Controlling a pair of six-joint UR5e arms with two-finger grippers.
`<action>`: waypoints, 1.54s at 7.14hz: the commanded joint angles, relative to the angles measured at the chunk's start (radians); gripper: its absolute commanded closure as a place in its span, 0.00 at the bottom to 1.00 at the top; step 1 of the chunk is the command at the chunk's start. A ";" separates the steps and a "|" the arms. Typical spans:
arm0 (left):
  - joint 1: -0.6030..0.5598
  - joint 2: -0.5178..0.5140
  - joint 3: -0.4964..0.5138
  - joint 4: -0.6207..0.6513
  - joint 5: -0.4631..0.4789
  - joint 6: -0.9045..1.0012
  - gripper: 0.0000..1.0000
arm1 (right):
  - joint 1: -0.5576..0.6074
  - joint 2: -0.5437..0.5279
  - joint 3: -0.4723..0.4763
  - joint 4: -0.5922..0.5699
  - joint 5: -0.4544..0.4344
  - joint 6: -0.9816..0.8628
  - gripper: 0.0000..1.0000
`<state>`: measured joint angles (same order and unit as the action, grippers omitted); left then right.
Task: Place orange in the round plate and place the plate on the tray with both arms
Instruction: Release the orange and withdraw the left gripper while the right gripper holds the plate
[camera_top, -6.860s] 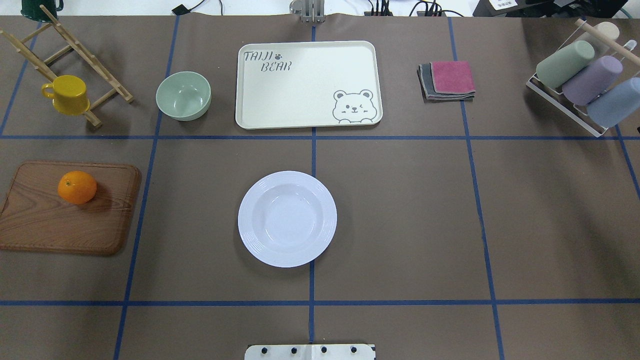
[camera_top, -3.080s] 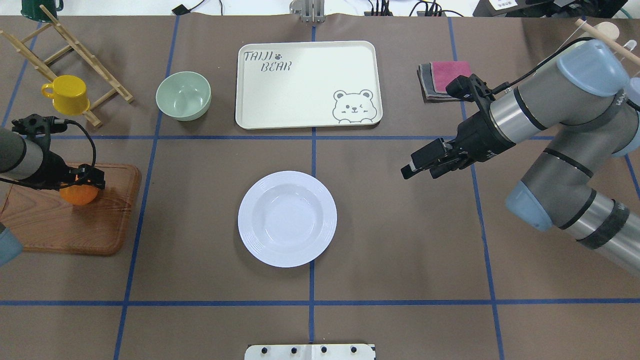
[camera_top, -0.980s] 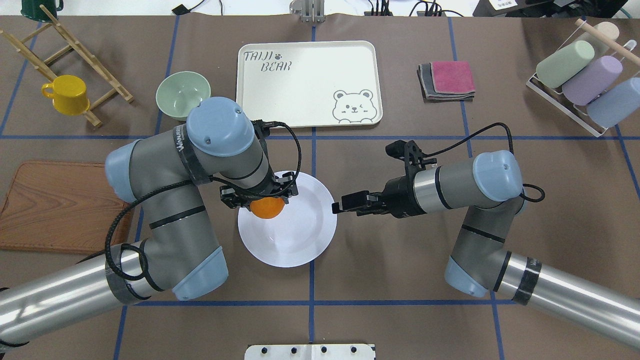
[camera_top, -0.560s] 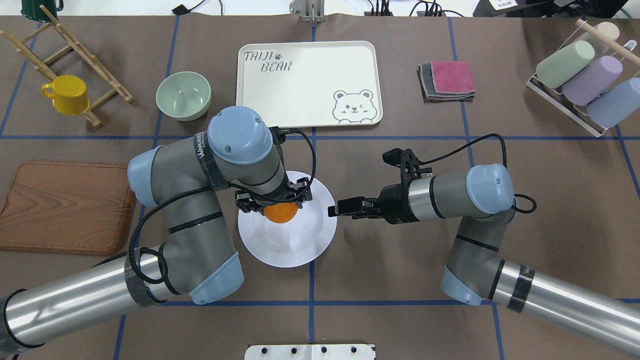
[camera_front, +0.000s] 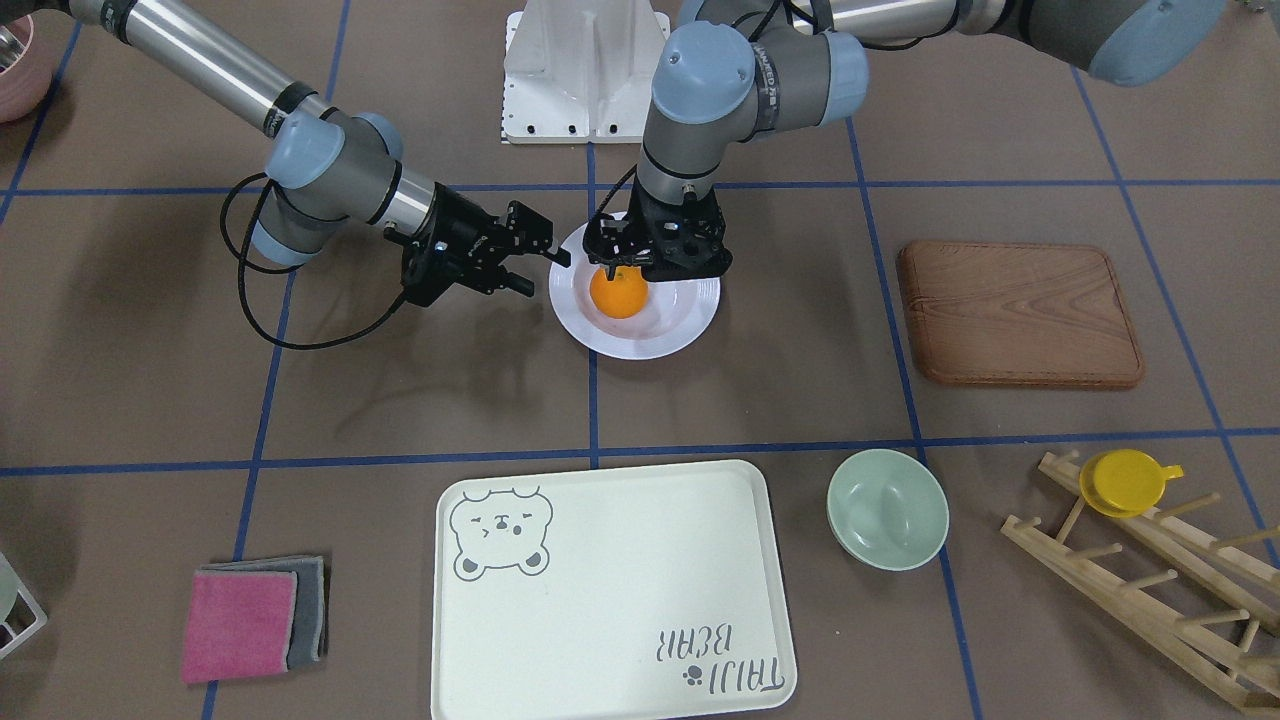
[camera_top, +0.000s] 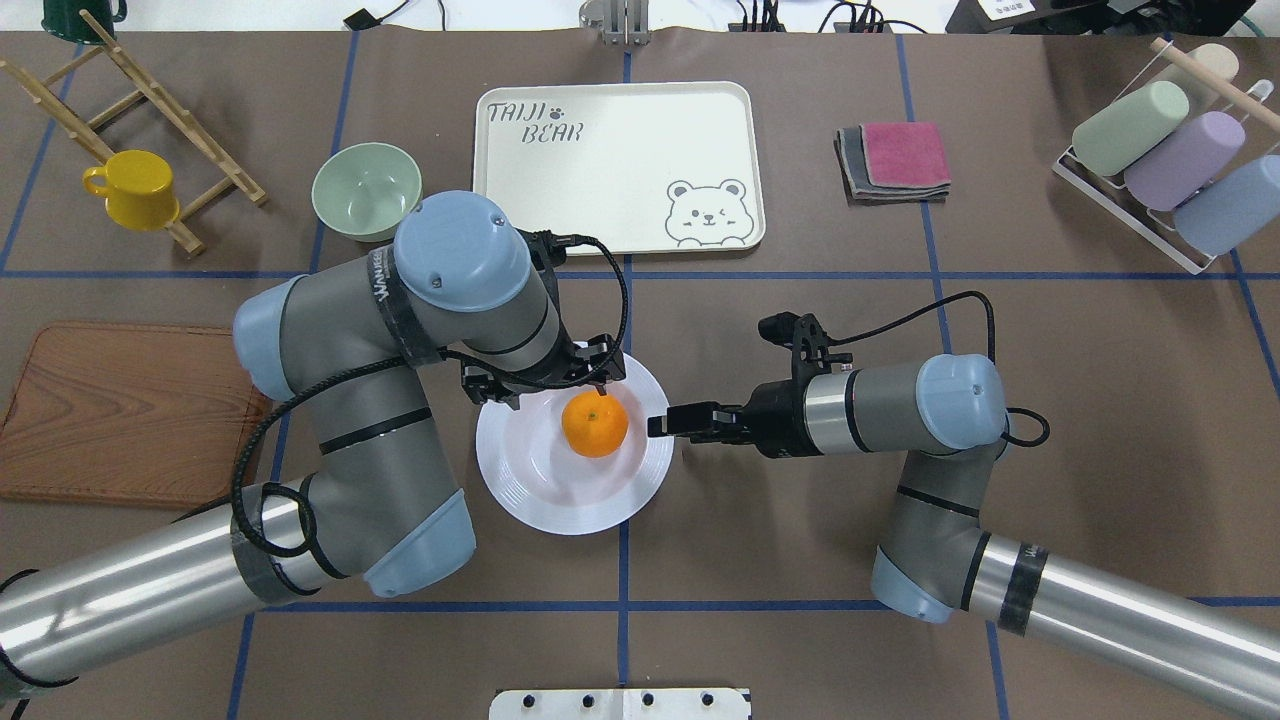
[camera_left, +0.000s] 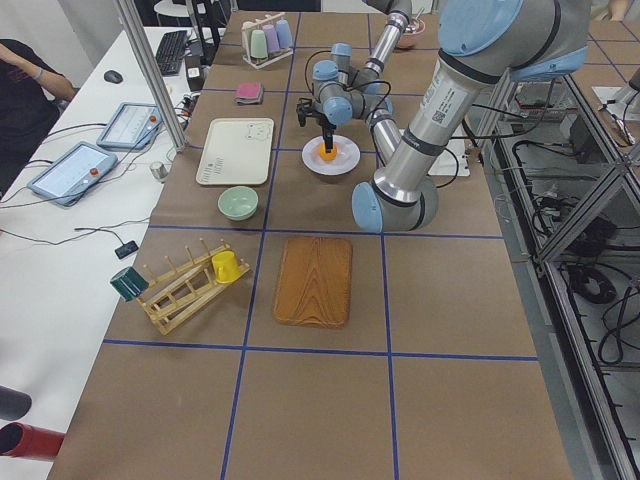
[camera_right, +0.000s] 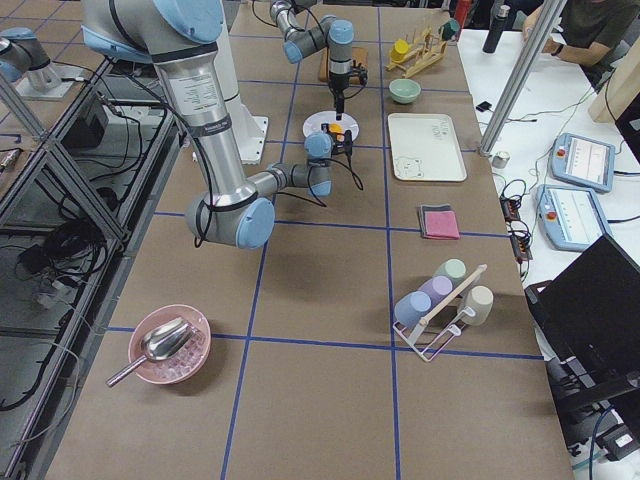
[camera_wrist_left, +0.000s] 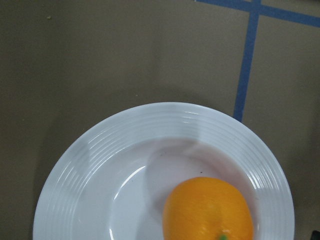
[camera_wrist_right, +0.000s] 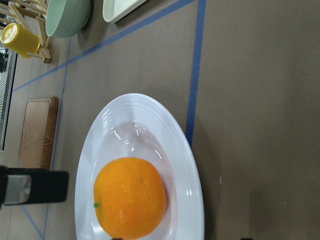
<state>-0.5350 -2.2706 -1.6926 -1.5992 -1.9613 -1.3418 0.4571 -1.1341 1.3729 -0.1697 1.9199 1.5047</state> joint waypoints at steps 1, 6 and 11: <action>-0.061 0.113 -0.106 0.007 -0.011 0.140 0.01 | -0.012 0.016 -0.006 0.007 -0.030 0.034 0.26; -0.177 0.192 -0.136 0.005 -0.116 0.305 0.02 | -0.034 0.047 -0.020 0.010 -0.062 0.042 0.77; -0.194 0.201 -0.142 0.005 -0.117 0.323 0.02 | -0.029 0.065 -0.020 0.078 -0.070 0.138 1.00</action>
<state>-0.7256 -2.0697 -1.8344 -1.5938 -2.0783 -1.0190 0.4278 -1.0710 1.3519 -0.0985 1.8522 1.6266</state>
